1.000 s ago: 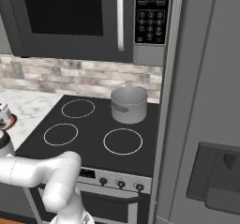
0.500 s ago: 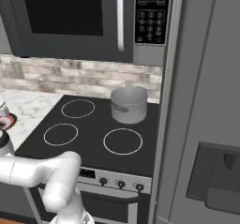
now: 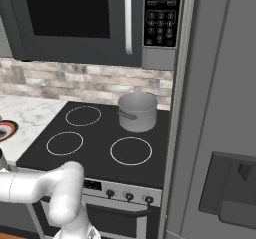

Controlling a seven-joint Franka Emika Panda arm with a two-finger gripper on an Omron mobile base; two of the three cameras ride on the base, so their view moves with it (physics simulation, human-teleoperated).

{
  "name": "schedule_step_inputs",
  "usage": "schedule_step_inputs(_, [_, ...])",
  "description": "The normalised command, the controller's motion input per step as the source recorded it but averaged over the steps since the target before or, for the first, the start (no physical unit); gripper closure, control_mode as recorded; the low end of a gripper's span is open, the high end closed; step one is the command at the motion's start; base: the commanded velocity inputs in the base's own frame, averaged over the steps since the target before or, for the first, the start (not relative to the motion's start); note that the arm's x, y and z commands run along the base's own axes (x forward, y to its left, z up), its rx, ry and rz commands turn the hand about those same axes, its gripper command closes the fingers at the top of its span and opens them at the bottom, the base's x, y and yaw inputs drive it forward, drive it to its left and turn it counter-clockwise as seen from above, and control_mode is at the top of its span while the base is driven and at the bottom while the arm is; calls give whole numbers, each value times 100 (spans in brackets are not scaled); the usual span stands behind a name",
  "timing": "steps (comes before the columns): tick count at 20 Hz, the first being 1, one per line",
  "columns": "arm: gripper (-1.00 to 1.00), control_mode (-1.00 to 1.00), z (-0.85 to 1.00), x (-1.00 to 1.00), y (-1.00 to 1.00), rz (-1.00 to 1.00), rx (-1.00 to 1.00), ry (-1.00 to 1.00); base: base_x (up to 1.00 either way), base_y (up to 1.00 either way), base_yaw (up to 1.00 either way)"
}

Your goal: Retrieve the frozen meat and place it in the pot on a burner. Then turn the burner on.

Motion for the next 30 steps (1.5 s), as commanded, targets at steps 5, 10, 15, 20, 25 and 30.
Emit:
schedule_step_inputs(5, [100,-100,12,-32,-49,-11,-12,-44,0,0,0])
schedule_step_inputs(10, [100,-100,21,-30,-75,0,-8,-41,0,0,0])
schedule_step_inputs(15, [100,-100,62,-2,-100,0,1,-18,0,0,0])
schedule_step_inputs(20, [100,-100,58,-3,-99,2,1,-8,0,0,0])
schedule_step_inputs(25, [100,-100,58,-11,-90,9,0,0,0,0,0])
schedule_step_inputs(30, [100,-100,51,-19,-99,18,0,1,0,0,0])
